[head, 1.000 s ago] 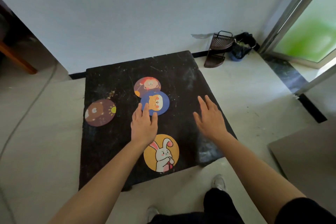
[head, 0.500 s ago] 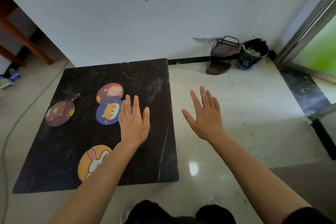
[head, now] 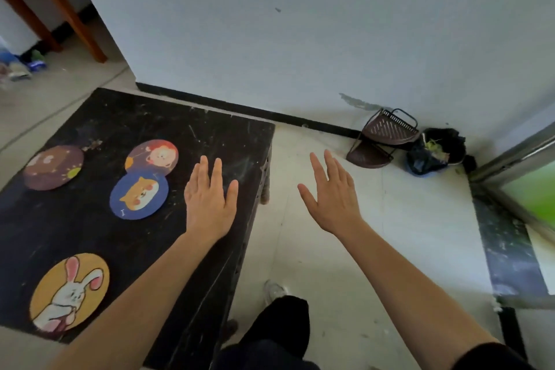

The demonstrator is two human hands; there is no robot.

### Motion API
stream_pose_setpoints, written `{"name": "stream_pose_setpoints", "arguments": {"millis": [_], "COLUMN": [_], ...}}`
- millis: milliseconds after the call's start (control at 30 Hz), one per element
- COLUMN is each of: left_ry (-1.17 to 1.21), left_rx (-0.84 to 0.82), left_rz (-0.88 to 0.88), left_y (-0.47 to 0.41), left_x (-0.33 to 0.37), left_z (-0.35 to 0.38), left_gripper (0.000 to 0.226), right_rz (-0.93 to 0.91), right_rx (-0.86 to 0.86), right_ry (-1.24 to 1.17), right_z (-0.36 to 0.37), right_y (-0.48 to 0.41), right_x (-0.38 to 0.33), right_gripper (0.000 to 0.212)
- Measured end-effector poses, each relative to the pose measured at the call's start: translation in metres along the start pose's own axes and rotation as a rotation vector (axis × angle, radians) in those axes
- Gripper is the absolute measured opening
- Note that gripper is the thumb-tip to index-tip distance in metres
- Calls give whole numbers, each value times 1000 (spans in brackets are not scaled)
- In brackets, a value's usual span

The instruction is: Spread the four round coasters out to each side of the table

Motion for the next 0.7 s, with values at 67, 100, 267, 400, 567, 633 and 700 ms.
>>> {"name": "stream_pose_setpoints", "arguments": {"millis": [67, 100, 267, 400, 567, 633, 700], "left_ry": [14, 19, 92, 142, 344, 422, 479], "left_rx": [-44, -67, -50, -17, -8, -3, -4], "left_rz": [-71, -101, -265, -414, -797, -965, -1095], "left_y": [-28, -41, -76, -81, -80, -78, -78], "left_x": [-3, -4, -17, -51, -110, -134, -156], "left_z": [17, 23, 20, 12, 19, 26, 34], "left_gripper": [65, 66, 64, 63, 62, 63, 63], "right_rz": [-23, -17, -132, -204, -248, -285, -345], "right_rx": [-46, -61, -152, -229, -421, -516, -637], "right_ry": [24, 17, 56, -33, -207, -253, -280], "right_z": [1, 0, -2, 24, 84, 109, 137], "right_y": [-38, -56, -139, -194, -248, -264, -278], "right_x": [3, 3, -22, -75, -159, -191, -222], "right_gripper": [70, 70, 67, 64, 62, 63, 64]}}
Point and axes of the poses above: each hand's wrist, its own y-axis away from the middle knuckle, its own z-axis out of the palm, x = y × z, the point moved 2 cm from there along -y, towards the middle knuckle, and after that the axes turned 6 degrees about -y, right-handed, at the moved point
